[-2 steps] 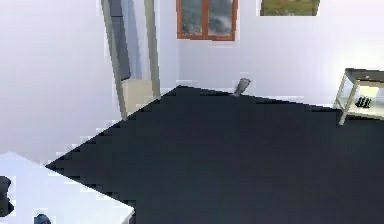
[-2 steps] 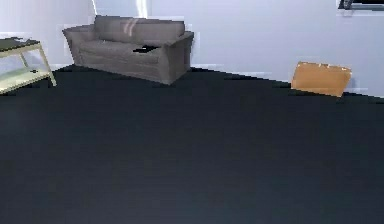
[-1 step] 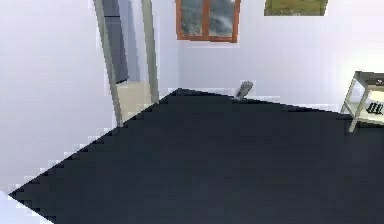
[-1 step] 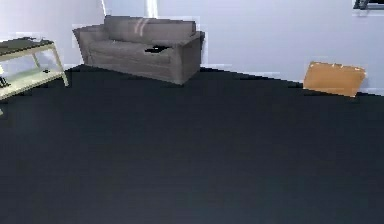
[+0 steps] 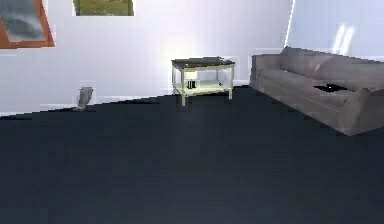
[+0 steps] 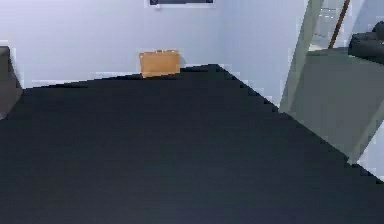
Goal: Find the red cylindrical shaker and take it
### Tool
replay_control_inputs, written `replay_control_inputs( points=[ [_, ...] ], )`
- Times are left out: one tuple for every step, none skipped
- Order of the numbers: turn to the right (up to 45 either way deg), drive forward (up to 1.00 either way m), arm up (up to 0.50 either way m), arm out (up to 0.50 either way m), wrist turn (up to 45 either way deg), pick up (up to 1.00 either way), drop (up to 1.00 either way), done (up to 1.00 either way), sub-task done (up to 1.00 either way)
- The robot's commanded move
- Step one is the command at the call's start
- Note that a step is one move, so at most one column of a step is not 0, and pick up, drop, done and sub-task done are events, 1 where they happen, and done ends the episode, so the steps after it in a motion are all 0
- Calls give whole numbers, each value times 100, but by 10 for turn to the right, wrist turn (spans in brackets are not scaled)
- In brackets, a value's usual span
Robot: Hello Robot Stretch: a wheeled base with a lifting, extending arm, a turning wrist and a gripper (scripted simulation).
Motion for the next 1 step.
replay_control_inputs(
  points=[
    [450,0,0,0,0,0,0,0,0]
  ],
)
